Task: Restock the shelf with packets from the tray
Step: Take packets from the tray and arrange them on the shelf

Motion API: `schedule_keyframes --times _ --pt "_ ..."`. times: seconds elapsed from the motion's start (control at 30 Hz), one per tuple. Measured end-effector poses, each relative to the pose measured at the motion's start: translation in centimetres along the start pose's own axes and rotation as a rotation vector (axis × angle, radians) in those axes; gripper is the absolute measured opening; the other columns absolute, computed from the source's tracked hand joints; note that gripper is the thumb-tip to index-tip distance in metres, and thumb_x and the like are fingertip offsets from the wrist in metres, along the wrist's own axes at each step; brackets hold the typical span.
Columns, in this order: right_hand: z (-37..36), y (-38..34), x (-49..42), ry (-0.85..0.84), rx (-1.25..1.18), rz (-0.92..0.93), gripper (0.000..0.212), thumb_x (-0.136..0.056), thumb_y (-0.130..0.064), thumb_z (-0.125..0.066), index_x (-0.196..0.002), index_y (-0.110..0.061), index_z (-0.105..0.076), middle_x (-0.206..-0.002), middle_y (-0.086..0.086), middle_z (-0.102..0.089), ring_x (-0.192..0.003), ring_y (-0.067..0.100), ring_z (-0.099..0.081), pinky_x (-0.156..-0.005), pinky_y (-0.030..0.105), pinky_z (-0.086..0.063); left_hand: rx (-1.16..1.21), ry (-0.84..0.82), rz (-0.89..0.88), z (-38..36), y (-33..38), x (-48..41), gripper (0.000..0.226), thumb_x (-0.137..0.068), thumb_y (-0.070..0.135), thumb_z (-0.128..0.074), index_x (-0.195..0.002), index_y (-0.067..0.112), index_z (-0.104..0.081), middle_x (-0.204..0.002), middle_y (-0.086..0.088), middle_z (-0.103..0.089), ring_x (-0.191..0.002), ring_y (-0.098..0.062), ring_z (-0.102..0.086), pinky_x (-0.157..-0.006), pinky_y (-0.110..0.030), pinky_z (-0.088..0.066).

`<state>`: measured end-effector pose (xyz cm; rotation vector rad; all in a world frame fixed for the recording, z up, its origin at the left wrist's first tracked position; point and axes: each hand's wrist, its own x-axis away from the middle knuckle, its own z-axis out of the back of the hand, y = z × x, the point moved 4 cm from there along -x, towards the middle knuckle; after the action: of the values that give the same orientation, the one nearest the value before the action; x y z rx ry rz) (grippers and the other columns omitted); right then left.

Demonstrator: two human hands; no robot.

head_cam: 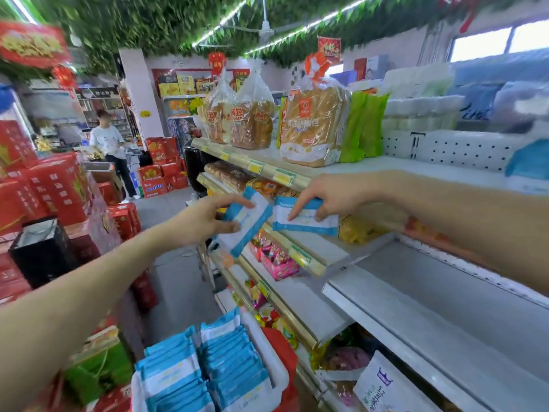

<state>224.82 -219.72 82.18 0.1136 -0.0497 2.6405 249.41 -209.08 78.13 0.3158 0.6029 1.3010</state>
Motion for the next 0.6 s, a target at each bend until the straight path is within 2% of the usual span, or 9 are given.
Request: schedule_keyframes --times 0.07,0.13,0.2,0.3,0.4,0.47,0.5,0.57,0.6 --pt "2.5 1.2 1.7 0.027 0.019 -0.023 0.051 -0.094 -0.017 -0.071 -0.132 -0.051 -0.065 -0.115 -0.014 -0.056 -0.089 0.005 -0.053 -0.076 0.026 -0.039 -0.067 -0.073 -0.055 1.7 2.8 -1.8 0.043 -0.096 0.015 -0.073 -0.124 0.046 -0.064 -0.098 0.037 -0.062 -0.070 0.009 -0.059 -0.063 -0.014 -0.044" --pt "4.6 2.7 3.8 0.060 -0.003 -0.051 0.051 -0.092 -0.018 -0.073 -0.127 -0.055 -0.066 -0.116 -0.014 -0.061 -0.093 0.006 -0.057 -0.082 0.028 -0.046 -0.123 -0.142 -0.099 2.7 5.0 -3.8 0.044 -0.096 0.016 -0.074 -0.123 0.049 -0.066 -0.111 0.029 -0.065 -0.080 0.004 -0.063 -0.071 -0.021 -0.051" --pt "6.5 4.2 6.5 0.092 -0.018 -0.115 0.050 -0.092 -0.017 -0.074 -0.126 -0.053 -0.068 -0.107 -0.022 -0.060 -0.089 -0.002 -0.056 -0.077 0.018 -0.043 -0.115 -0.215 -0.127 3.1 7.2 -5.8 0.044 -0.097 0.014 -0.072 -0.122 0.050 -0.068 -0.117 0.022 -0.067 -0.088 -0.003 -0.066 -0.077 -0.030 -0.056" --pt "9.2 6.2 11.3 0.160 -0.075 -0.177 0.049 -0.091 -0.013 -0.075 -0.125 -0.048 -0.071 -0.105 -0.024 -0.063 -0.088 -0.009 -0.055 -0.075 0.011 -0.041 -0.158 -0.285 -0.219 2.8 10.9 -9.1 0.044 -0.099 0.012 -0.068 -0.120 0.051 -0.068 -0.115 0.031 -0.064 -0.092 -0.003 -0.067 -0.077 -0.032 -0.057" --pt "11.4 8.6 17.3 0.247 -0.145 -0.262 0.050 -0.092 -0.010 -0.074 -0.119 -0.053 -0.072 -0.119 -0.021 -0.067 -0.102 0.002 -0.060 -0.093 0.023 -0.048 -0.159 -0.268 -0.295 2.0 15.4 -12.6 0.044 -0.098 0.006 -0.067 -0.118 0.046 -0.071 -0.110 0.030 -0.065 -0.078 0.001 -0.064 -0.066 -0.018 -0.051" --pt "12.5 10.4 21.6 0.272 -0.132 -0.349 0.052 -0.093 -0.010 -0.073 -0.117 -0.056 -0.071 -0.123 -0.026 -0.065 -0.106 0.012 -0.064 -0.096 0.033 -0.053 -0.161 -0.259 -0.352 1.3 18.5 -14.9 0.047 -0.097 0.001 -0.066 -0.114 0.044 -0.073 -0.113 0.028 -0.065 -0.084 0.005 -0.062 -0.068 -0.012 -0.045" --pt "12.8 11.2 23.8 0.279 -0.105 -0.390 0.052 -0.093 -0.010 -0.073 -0.116 -0.056 -0.071 -0.120 -0.030 -0.064 -0.104 0.013 -0.064 -0.094 0.036 -0.053 -0.158 -0.267 -0.383 0.8 20.0 -16.1 0.049 -0.096 -0.001 -0.065 -0.113 0.044 -0.074 -0.119 0.026 -0.065 -0.091 0.006 -0.062 -0.073 -0.012 -0.044" --pt "13.0 12.8 28.4 0.288 -0.094 -0.476 0.052 -0.092 -0.007 -0.074 -0.113 -0.054 -0.073 -0.110 -0.038 -0.063 -0.099 0.005 -0.062 -0.089 0.036 -0.050 -0.117 -0.286 -0.437 -0.5 23.2 -18.0 0.052 -0.095 -0.003 -0.064 -0.110 0.046 -0.075 -0.126 0.019 -0.065 -0.102 0.001 -0.063 -0.085 -0.021 -0.048" --pt "12.8 13.5 30.6 0.297 -0.116 -0.512 0.052 -0.092 -0.005 -0.073 -0.111 -0.054 -0.075 -0.116 -0.039 -0.063 -0.106 0.003 -0.061 -0.093 0.034 -0.048 -0.096 -0.296 -0.461 -1.3 24.8 -18.8 0.053 -0.095 -0.004 -0.064 -0.109 0.046 -0.075 -0.126 0.018 -0.065 -0.104 -0.003 -0.063 -0.089 -0.026 -0.050"
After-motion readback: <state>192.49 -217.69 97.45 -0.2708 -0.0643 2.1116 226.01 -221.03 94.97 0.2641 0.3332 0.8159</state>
